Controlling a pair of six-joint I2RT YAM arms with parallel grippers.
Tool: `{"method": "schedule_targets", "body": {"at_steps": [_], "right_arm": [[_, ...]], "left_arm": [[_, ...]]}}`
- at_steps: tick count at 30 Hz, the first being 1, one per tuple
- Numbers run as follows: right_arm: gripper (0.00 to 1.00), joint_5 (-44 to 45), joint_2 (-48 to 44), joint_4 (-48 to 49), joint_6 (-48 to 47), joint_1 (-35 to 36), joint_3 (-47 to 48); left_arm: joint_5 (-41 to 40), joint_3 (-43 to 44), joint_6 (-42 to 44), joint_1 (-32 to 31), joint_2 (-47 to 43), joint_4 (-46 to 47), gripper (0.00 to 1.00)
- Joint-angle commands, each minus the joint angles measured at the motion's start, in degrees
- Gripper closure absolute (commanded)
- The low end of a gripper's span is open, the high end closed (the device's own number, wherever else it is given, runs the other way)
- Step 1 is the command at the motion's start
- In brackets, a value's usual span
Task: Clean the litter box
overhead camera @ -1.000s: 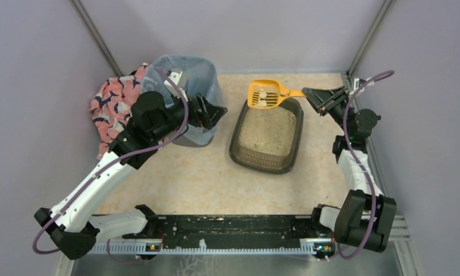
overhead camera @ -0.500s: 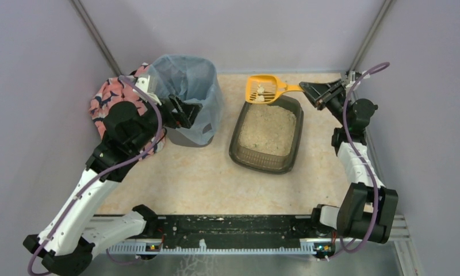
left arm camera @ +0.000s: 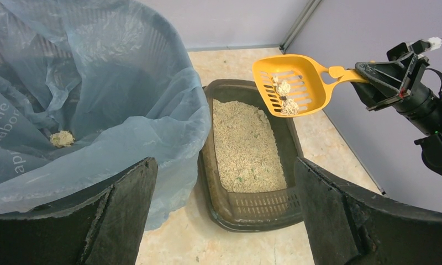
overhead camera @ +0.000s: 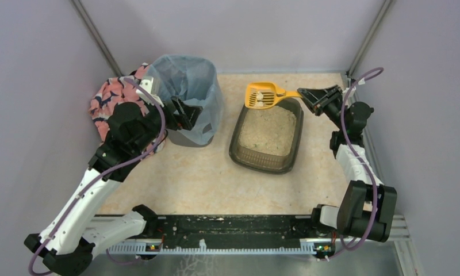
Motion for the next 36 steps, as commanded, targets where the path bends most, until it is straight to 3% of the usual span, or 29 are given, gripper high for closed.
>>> {"method": "schedule_targets", "body": {"at_steps": [1,8,11,14,18,25,29,36], "right_arm": [[1.00,1.11,0.63,-2.70,2.08,-0.35,0.08],[1.00,1.61,-1.46,-1.45,3.10,-5.04,-4.10],[1.00,-3.15,0.48,-3.66,-0.15,-4.51,-1.07],[1.00,-3.67,0.95,4.90,5.89,-10.47,-3.01],[1.00,-4.28,1.38,0.72,1.79,-6.37,-2.44],[1.00,-3.74,0.84,3.97,4.10,-7.74,-5.15],[1.00,-3.44,0.33,1.03,1.93,-7.01,-3.76],[1.00,-3.67,1.47,7.91,6.58,-7.07,-4.93]], "left_arm": [[-0.33,-0.60,0.37,0.32,-0.40,0.73,0.01],[-1.22,-0.92,0.99,0.49,-1.17,0.74,0.01],[-0.26,-1.34,0.67,0.52,-0.36,1.77,0.01],[1.27,-0.92,0.14,0.53,0.86,1.83,0.01],[1.52,-1.26,-0.18,0.59,1.21,2.55,0.01],[1.92,-1.54,-0.90,0.55,0.88,2.69,0.01],[1.20,-1.90,-0.69,0.67,0.08,2.44,0.01],[0.66,-2.40,-0.34,0.68,-0.30,2.22,0.01]]}}
